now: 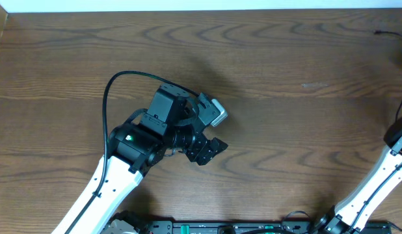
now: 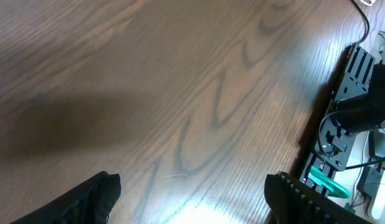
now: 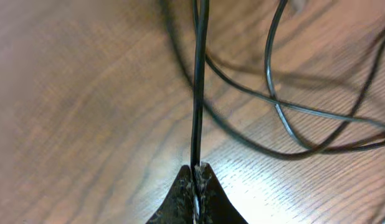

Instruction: Untangle cables

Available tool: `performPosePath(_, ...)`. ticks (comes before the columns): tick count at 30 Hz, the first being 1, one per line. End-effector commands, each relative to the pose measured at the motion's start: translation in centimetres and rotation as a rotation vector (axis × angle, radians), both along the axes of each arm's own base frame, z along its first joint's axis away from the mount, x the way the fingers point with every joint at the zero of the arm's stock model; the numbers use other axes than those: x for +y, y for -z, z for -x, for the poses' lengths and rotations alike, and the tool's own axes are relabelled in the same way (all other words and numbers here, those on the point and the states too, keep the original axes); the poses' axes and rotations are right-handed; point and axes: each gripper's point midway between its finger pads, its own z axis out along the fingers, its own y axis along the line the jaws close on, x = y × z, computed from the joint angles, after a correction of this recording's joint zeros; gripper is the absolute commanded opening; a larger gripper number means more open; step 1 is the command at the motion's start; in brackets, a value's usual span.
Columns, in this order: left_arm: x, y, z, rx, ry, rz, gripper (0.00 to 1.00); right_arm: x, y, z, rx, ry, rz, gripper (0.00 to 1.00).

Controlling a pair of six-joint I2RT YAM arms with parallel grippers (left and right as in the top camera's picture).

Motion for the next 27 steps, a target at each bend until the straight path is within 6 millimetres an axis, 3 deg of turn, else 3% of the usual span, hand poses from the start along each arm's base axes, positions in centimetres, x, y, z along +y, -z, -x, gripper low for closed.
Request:
performPosePath(1,-0.2,-0.8,0.2,-0.023,0.022,0.015,0.80,-1.7,-2.7,0.0,-0.037,0.056,0.081,0.01)
performPosePath(9,-0.2,-0.7,0.3,-0.020,0.023,0.015,0.80,-1.6,-2.8,0.3,-0.023,0.072,0.086,0.08)
performPosePath(10,-0.1,-0.7,0.3,-0.016,0.023,0.012,0.80,-1.6,-2.8,0.4,-0.017,0.082,0.086,0.14)
performPosePath(11,-0.1,-0.7,0.3,-0.015,0.022,0.012,0.80,-1.5,-2.7,0.5,-0.014,0.082,0.083,0.36)
performPosePath(12,-0.1,-0.6,0.4,-0.012,0.022,0.010,0.80,-1.4,-2.7,0.5,-0.010,0.079,0.080,0.85)
performPosePath(13,-0.1,-0.6,0.4,-0.012,0.022,0.009,0.80,-1.2,-2.7,0.5,-0.007,0.079,0.078,0.99)
performPosePath(16,-0.1,-0.6,0.3,-0.016,0.021,0.009,0.80,-0.4,-3.1,0.2,-0.021,0.085,0.062,0.99)
performPosePath(20,0.9,-0.2,-1.0,-0.060,-0.045,-0.055,0.80,1.3,-5.6,-0.4,-0.059,0.053,0.074,0.99)
performPosePath(23,2.2,0.1,-2.6,-0.089,-0.157,-0.110,0.80,3.0,-8.2,-0.6,-0.091,0.018,0.094,0.99)
performPosePath(24,3.3,0.0,-4.2,-0.115,-0.272,-0.141,0.79,4.1,-9.7,-0.7,-0.109,-0.004,0.104,0.99)
performPosePath(27,5.0,-0.5,-6.4,-0.182,-0.422,-0.180,0.75,6.1,-11.5,-1.0,-0.131,-0.056,0.115,0.99)
